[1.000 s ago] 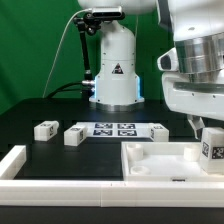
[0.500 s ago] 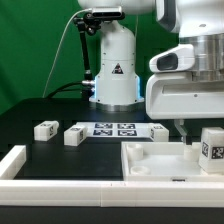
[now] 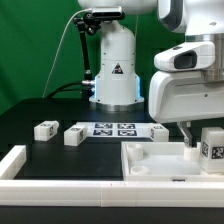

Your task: Assemble one leg

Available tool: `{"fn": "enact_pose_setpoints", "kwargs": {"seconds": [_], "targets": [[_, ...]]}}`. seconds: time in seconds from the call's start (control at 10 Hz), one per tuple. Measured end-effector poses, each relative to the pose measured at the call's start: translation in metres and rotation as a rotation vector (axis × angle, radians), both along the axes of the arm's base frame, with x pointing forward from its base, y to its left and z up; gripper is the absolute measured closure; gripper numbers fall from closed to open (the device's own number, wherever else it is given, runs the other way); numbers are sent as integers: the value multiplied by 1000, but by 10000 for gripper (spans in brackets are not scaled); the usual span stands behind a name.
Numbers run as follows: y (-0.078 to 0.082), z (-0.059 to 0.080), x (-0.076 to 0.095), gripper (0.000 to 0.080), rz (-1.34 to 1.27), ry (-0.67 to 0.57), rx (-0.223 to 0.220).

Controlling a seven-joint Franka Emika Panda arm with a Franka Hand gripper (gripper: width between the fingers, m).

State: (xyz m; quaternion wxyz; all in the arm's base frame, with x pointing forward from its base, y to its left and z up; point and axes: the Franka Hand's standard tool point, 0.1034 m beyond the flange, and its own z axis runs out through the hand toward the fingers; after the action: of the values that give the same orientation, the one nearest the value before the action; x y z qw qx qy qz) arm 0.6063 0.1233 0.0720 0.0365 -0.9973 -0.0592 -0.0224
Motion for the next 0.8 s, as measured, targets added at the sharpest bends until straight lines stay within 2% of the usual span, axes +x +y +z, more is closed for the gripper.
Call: {"fn": "enact_pose_setpoints", "kwargs": {"seconds": [0.1,0.2,0.3,0.5,0.8], "targets": [[0,0,0,251,0,0,0],[0,0,0,447,-2,0,0],[0,0,0,506,-47,3,2],[0,0,0,506,-57,4,3],[0,0,-12,506,-632,64,27]]}}
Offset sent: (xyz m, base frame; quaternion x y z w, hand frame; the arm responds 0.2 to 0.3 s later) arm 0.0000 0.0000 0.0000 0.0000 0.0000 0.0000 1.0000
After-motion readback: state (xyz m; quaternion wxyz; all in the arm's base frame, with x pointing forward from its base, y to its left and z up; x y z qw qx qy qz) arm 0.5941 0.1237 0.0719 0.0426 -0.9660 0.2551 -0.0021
